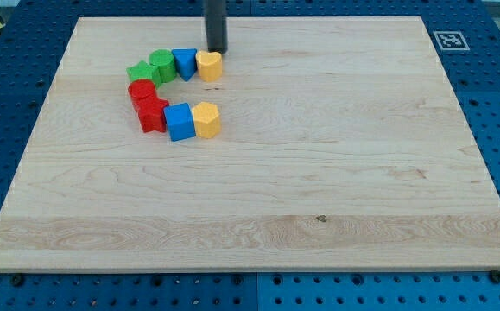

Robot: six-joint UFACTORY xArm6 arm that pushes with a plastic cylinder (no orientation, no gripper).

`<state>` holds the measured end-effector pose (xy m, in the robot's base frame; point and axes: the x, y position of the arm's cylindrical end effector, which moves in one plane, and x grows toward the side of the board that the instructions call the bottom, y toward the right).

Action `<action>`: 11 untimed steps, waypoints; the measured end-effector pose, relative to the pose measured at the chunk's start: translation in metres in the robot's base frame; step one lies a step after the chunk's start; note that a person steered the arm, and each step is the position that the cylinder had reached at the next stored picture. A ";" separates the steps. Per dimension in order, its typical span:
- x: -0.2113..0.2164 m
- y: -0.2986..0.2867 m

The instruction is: Pus green circle towards top center

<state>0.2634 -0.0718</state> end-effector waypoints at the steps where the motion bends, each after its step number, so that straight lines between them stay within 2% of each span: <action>1: 0.010 -0.055; 2: 0.051 -0.110; 3: 0.076 -0.097; 5: 0.077 -0.083; 7: 0.098 -0.143; 8: 0.109 -0.142; 9: 0.081 -0.127; 11: 0.060 -0.068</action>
